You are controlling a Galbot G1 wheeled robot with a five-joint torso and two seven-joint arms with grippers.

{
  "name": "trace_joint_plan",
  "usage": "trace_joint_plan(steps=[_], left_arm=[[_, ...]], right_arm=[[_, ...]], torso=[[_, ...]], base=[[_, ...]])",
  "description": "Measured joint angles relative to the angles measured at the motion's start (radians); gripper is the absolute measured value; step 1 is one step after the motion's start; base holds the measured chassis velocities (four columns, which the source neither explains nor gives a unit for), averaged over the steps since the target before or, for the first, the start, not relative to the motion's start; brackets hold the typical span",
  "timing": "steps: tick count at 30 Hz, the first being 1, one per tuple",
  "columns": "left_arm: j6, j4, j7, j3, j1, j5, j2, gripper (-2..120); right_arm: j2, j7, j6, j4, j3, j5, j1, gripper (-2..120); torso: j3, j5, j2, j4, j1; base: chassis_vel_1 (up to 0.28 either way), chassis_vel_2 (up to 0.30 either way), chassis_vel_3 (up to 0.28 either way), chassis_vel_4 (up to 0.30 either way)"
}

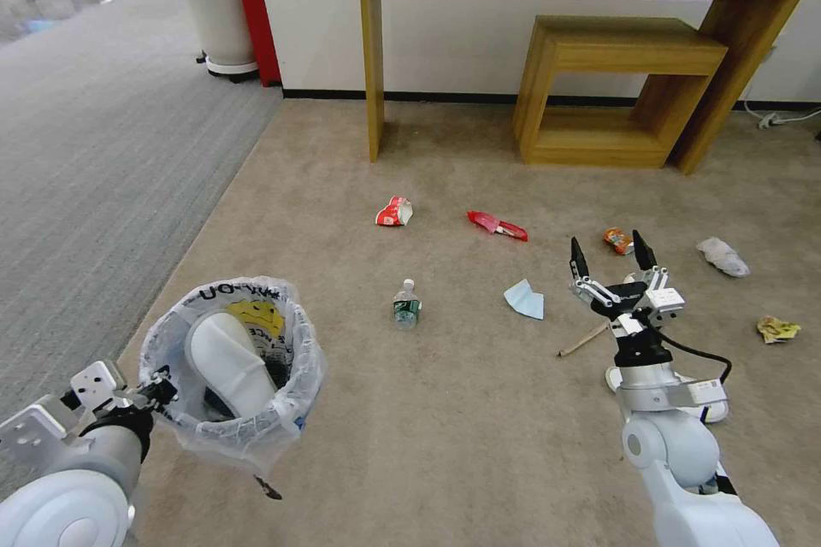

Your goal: Pick up the trash bin and place the garbage on the floor into it.

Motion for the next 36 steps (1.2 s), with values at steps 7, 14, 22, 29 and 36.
trace_joint_plan(steps=[7,14,22,29,36], left_arm=[[0.000,0.005,0.015,0.002,0.008,0.000,0.002,1],[0.000,0.012,0.024,-0.005,0.012,-0.004,0.015,1],[0.000,0.016,0.027,-0.006,0.013,-0.005,0.021,1],[0.000,0.017,0.030,-0.004,0.013,-0.004,0.021,1],[0.000,0.017,0.030,-0.011,0.012,-0.002,0.022,1]], right_arm=[[0.006,0.000,0.003,0.000,-0.009,0.001,0.005,100],[0.011,-0.002,0.001,0.003,-0.010,-0.001,0.005,100],[0.015,-0.003,0.002,0.003,-0.015,0.004,0.004,100],[0.009,-0.004,0.003,0.011,-0.019,0.023,0.000,100],[0.005,-0.008,-0.010,0.017,-0.015,0.020,0.002,100]], torso=[[0.000,0.0002,0.000,0.0000,0.000],[0.000,0.0001,0.000,0.0000,0.000],[0.000,-0.0003,0.000,0.0003,0.000],[0.000,0.0002,0.000,0.0000,0.000],[0.000,0.0001,0.000,0.0001,0.000]], base=[[0.000,0.000,0.000,0.000],[0.083,0.083,-0.095,-0.098],[0.161,0.151,-0.147,-0.139],[0.007,0.008,-0.010,-0.006],[0.000,0.000,0.000,0.000]])
